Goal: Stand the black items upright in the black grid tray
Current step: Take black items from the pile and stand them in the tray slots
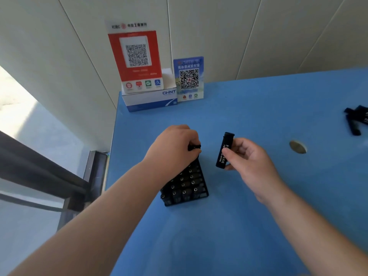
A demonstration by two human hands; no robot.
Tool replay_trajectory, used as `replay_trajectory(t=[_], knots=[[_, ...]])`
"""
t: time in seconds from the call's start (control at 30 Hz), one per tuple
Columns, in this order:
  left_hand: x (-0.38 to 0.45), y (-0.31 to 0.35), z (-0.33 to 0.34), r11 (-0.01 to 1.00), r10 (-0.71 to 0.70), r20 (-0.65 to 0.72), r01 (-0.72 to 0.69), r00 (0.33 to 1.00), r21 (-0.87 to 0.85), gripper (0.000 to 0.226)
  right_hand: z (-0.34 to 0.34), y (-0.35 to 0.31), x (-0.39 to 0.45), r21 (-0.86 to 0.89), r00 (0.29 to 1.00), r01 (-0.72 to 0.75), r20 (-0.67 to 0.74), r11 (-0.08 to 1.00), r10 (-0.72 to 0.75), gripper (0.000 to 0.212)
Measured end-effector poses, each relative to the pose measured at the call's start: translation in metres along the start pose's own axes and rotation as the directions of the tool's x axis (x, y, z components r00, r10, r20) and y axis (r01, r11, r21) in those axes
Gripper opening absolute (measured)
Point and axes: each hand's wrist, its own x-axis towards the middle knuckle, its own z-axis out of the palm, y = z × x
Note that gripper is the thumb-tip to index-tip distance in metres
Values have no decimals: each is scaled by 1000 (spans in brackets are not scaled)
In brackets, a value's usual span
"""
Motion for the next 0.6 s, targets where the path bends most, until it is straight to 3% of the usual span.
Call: replay_trajectory(t=[0.27, 0.6], knots=[[0, 6, 4, 986, -7, -5, 7, 1000, 167, 17, 6, 10, 7, -46, 997, -3, 76, 999, 6, 11], [-15, -2, -3, 993, -120, -144, 116, 982, -34, 18, 22, 25, 24, -254, 984, 145, 140, 956, -112, 26]])
